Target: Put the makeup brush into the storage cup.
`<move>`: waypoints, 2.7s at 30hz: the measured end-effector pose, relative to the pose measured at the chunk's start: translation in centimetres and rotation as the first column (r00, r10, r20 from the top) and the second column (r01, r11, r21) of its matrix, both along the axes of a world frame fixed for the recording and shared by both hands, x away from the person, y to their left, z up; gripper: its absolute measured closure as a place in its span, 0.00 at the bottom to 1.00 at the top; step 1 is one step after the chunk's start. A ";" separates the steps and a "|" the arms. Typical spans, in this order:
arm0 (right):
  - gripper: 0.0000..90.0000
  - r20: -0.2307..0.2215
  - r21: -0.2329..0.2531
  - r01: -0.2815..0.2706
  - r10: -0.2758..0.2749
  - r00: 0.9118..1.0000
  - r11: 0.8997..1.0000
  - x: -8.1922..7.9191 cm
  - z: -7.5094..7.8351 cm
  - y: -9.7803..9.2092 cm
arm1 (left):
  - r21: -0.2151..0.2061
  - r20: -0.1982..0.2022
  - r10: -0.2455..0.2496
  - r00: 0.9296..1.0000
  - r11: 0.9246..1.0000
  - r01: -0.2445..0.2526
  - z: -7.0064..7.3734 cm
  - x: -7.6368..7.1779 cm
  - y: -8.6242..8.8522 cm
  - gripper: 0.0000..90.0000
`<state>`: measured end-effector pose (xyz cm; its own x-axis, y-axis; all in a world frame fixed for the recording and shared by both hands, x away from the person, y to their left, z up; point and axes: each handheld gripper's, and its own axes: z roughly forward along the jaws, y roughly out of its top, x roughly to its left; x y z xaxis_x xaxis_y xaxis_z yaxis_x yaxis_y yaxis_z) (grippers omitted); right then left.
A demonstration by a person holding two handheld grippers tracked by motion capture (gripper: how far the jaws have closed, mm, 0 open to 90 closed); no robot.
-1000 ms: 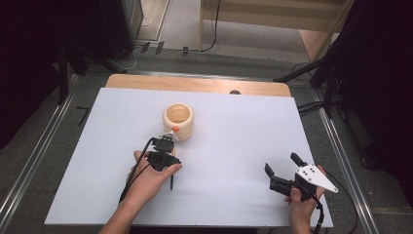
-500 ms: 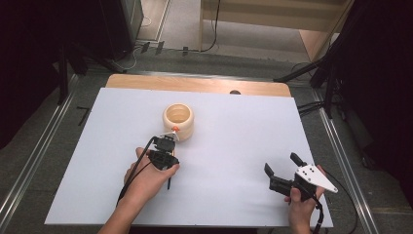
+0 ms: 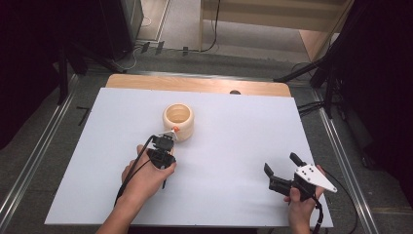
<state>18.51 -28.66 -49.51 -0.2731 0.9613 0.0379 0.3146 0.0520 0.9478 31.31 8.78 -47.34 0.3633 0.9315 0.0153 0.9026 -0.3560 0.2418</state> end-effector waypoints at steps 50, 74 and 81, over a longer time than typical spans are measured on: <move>0.04 0.000 0.003 0.005 -0.005 1.000 1.000 0.1 -0.1 -0.2 | -0.330 0.191 -0.123 0.974 0.926 0.182 1.2 -0.9 2.2 0.94; 0.04 0.000 -0.001 0.004 -0.004 1.000 1.000 0.1 -0.1 -0.2 | -0.550 0.475 -0.033 0.880 0.769 0.325 4.0 -1.8 4.4 0.94; 0.04 0.000 0.001 0.006 -0.006 1.000 1.000 0.1 -0.1 -0.2 | -0.575 0.514 0.009 0.858 0.746 0.336 4.1 -1.5 5.1 0.94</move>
